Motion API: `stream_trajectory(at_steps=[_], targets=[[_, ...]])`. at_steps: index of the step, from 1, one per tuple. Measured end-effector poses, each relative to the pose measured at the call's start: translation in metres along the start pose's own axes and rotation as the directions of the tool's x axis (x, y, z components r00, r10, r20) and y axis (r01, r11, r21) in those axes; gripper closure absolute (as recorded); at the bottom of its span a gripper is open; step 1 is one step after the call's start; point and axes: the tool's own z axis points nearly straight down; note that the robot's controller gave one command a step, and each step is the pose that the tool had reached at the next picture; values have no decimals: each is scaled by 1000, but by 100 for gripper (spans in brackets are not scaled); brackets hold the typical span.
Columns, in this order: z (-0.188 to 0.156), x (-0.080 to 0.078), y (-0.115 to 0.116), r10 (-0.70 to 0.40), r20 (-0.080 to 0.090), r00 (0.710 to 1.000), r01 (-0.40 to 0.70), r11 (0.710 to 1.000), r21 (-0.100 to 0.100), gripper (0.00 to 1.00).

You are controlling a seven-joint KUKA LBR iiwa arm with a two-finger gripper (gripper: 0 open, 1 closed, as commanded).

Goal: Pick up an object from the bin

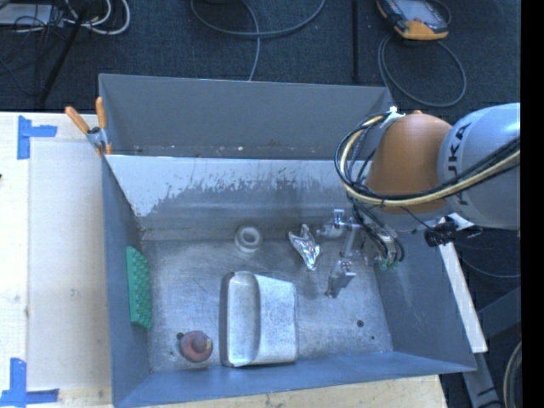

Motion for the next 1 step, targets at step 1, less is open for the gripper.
stream_trajectory(at_steps=[1], targets=[[44,-40,34,-74,4,997,74,997,5,0]])
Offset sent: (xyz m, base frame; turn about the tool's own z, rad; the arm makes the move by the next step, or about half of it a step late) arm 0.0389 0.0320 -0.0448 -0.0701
